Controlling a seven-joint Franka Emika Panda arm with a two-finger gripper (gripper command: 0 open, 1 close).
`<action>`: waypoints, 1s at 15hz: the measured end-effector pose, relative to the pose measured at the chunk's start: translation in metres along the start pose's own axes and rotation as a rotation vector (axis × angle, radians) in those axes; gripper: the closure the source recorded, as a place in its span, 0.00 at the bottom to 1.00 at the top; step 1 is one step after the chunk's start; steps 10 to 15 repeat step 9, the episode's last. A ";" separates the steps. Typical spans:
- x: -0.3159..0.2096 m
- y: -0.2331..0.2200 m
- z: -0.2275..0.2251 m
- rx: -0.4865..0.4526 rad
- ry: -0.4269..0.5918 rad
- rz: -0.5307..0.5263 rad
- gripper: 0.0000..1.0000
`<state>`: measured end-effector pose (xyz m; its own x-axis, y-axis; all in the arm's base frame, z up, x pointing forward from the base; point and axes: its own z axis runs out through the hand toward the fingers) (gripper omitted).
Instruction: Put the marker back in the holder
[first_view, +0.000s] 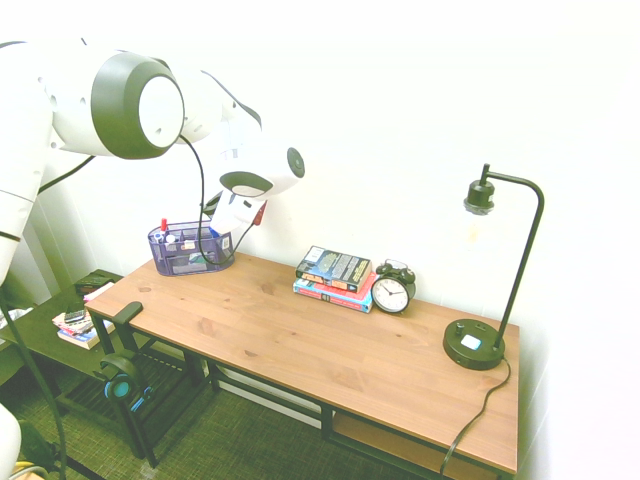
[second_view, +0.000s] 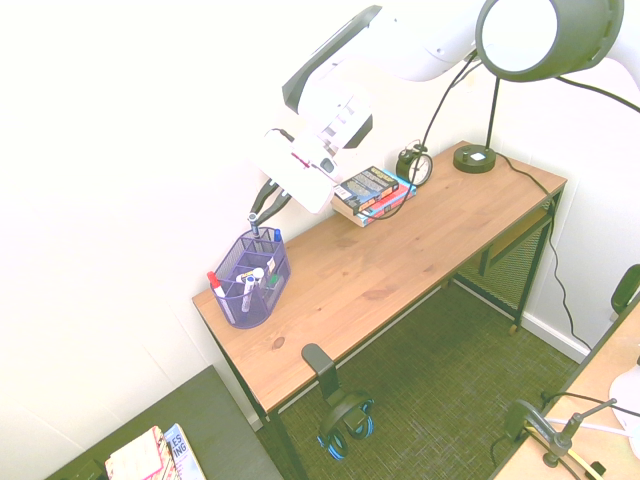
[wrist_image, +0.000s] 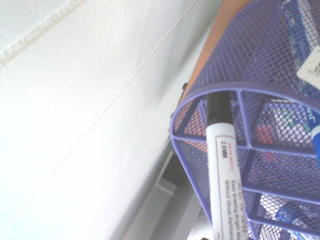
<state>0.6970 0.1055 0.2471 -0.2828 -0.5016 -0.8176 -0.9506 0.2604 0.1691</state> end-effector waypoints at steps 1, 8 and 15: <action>-0.002 -0.001 -0.001 0.001 0.001 -0.001 0.00; -0.010 -0.008 -0.011 0.019 0.007 -0.016 0.00; -0.015 -0.009 -0.013 0.021 0.012 -0.029 0.00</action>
